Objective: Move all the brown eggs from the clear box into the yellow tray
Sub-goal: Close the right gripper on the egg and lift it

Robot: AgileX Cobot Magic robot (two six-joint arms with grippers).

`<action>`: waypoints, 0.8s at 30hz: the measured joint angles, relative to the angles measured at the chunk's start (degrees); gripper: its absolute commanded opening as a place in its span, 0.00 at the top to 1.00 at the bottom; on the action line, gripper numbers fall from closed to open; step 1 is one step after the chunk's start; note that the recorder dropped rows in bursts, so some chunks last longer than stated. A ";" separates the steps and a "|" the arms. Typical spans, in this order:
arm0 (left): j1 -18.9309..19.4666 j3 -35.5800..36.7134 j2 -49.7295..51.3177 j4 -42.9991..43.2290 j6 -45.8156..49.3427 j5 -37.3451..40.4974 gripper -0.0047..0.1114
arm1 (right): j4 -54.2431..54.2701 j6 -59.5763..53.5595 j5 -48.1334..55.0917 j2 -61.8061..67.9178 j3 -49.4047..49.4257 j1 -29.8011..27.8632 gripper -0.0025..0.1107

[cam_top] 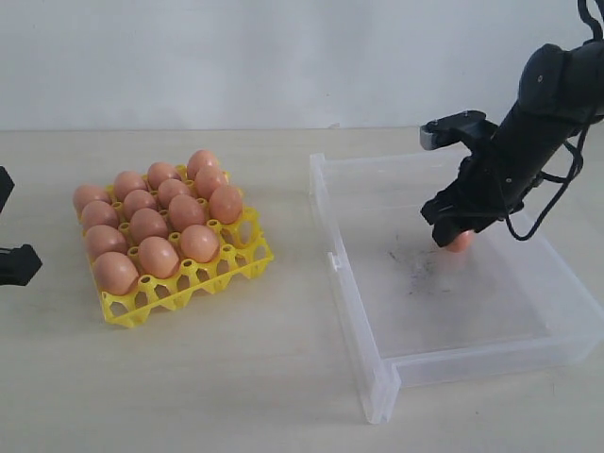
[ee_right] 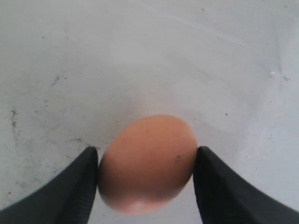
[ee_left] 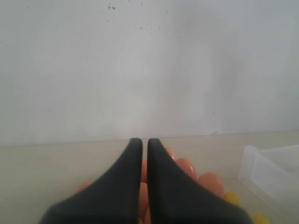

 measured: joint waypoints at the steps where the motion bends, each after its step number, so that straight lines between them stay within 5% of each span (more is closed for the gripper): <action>1: 0.00 0.00 0.00 0.00 0.00 0.00 0.93 | 0.00 1.72 0.00 0.00 0.00 0.00 0.44; 14: 0.00 0.00 0.00 0.00 0.00 0.00 0.93 | -0.01 15.44 -3.90 1.61 0.00 0.00 0.45; 16: 0.00 0.00 0.00 0.00 0.00 0.00 0.93 | -0.01 16.67 -6.53 1.61 0.00 0.00 0.57; 19: 0.00 0.00 0.00 0.00 0.00 0.00 0.93 | -0.25 15.75 -6.04 1.61 0.00 0.00 0.98; 24: 0.00 0.00 0.00 0.00 0.00 0.00 0.93 | -0.02 10.31 -4.17 1.22 0.00 0.00 0.98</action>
